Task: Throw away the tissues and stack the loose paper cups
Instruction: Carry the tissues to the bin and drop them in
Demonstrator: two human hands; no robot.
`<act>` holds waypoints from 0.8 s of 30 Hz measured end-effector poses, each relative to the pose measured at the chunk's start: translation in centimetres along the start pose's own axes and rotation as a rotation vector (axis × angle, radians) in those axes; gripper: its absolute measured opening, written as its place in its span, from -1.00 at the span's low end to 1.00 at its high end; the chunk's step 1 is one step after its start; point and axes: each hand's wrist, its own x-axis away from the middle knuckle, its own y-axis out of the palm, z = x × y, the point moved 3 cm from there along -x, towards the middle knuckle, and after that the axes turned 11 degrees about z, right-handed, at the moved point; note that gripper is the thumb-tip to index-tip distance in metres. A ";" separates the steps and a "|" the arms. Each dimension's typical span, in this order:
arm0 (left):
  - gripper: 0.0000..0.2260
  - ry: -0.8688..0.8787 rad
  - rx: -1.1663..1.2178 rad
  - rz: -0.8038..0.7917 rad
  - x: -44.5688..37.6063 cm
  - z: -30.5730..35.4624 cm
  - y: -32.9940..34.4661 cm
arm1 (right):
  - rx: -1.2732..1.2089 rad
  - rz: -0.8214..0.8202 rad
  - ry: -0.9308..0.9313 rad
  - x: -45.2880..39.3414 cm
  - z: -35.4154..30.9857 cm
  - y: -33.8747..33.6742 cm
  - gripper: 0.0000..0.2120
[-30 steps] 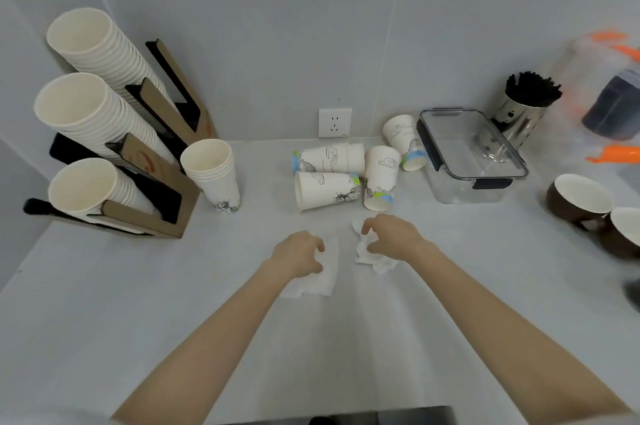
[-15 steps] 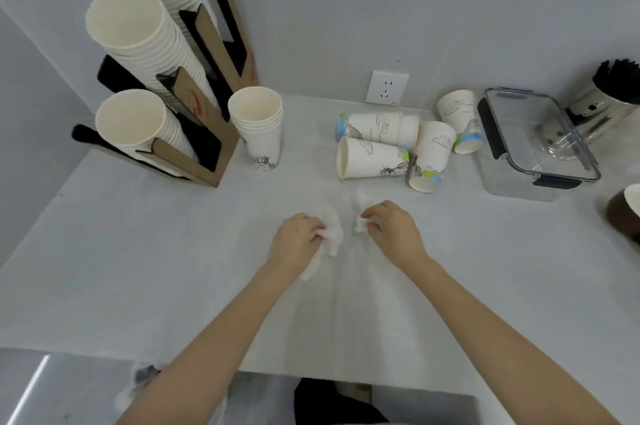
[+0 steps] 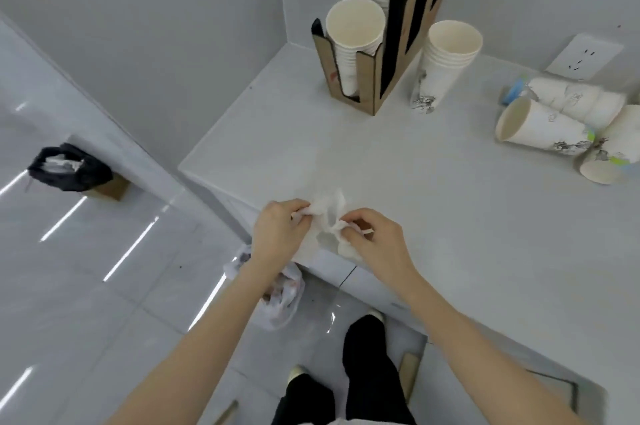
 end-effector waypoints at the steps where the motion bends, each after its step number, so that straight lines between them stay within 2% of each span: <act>1: -0.83 -0.045 -0.014 0.011 0.7 -1.7 -0.6 | -0.027 -0.030 0.022 0.8 0.1 1.4 -0.85; 7: -0.87 -0.294 0.012 0.048 4.5 -11.2 -2.0 | -0.037 -0.208 0.072 3.8 2.6 9.4 -0.86; 12: -0.88 -0.384 -0.052 0.032 6.0 -18.9 -0.4 | 0.146 -0.254 0.030 2.9 7.5 15.1 -0.74; 18: -0.79 -0.504 -0.067 -0.032 7.6 -27.4 4.5 | 0.402 -0.219 0.041 1.6 16.2 20.9 -0.73; 24: -0.81 -0.601 0.029 -0.155 7.7 -34.3 10.6 | 0.430 -0.290 0.142 -0.1 24.1 26.1 -0.74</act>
